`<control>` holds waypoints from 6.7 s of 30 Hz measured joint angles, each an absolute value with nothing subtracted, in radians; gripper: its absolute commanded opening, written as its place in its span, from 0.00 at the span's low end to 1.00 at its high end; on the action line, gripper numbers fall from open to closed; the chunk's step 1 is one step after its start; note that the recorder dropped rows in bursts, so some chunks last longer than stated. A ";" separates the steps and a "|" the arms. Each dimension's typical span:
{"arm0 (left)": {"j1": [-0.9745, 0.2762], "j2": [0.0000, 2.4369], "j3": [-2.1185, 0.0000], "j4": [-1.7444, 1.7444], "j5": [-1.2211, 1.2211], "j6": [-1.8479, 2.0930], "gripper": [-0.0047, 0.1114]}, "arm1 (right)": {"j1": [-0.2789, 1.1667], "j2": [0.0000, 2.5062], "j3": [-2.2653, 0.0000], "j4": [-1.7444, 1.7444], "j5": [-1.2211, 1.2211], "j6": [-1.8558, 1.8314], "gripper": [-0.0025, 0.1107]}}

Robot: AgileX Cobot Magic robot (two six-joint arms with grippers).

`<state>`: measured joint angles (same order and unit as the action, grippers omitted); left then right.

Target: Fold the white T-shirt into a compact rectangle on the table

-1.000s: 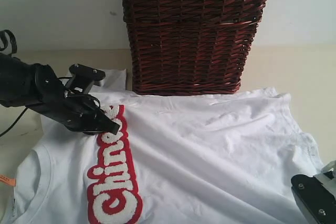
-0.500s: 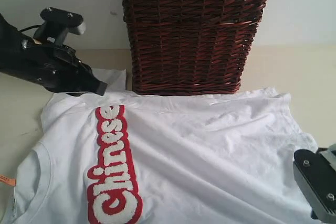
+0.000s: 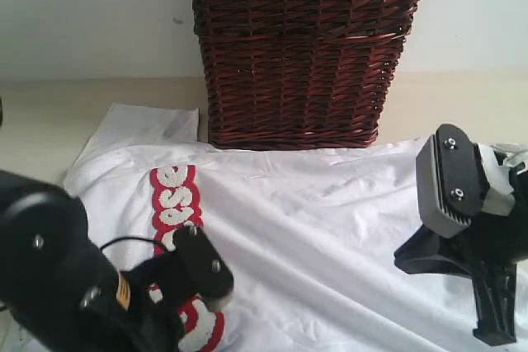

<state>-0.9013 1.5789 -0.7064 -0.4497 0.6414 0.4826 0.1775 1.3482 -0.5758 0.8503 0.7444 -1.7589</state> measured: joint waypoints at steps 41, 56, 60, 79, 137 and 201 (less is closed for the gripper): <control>-1.190 1.279 -0.610 1.426 0.732 -1.157 0.04 | 0.178 0.265 -0.527 1.040 0.174 -1.316 0.18; -1.188 0.775 -0.797 1.736 0.935 -0.966 0.04 | 0.178 0.046 -0.260 0.478 0.561 -0.937 0.45; -1.188 0.712 -0.799 1.678 0.899 -0.926 0.04 | 0.178 0.046 -0.253 0.454 0.669 -0.916 0.45; -1.188 0.904 -0.569 -0.039 0.815 -0.121 0.04 | 0.178 0.046 -0.253 0.450 0.691 -0.908 0.45; -1.188 1.368 -0.487 0.405 0.492 -0.386 0.04 | 0.178 0.046 -0.253 0.450 0.691 -0.906 0.45; -1.188 1.307 -0.412 -0.077 0.536 -0.237 0.44 | 0.178 0.046 -0.253 0.456 0.691 -0.906 0.45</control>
<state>-1.1876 1.3068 -0.4118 -0.0774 0.5357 -0.2373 0.1775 0.0462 -0.2529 0.4557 0.6908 -0.9057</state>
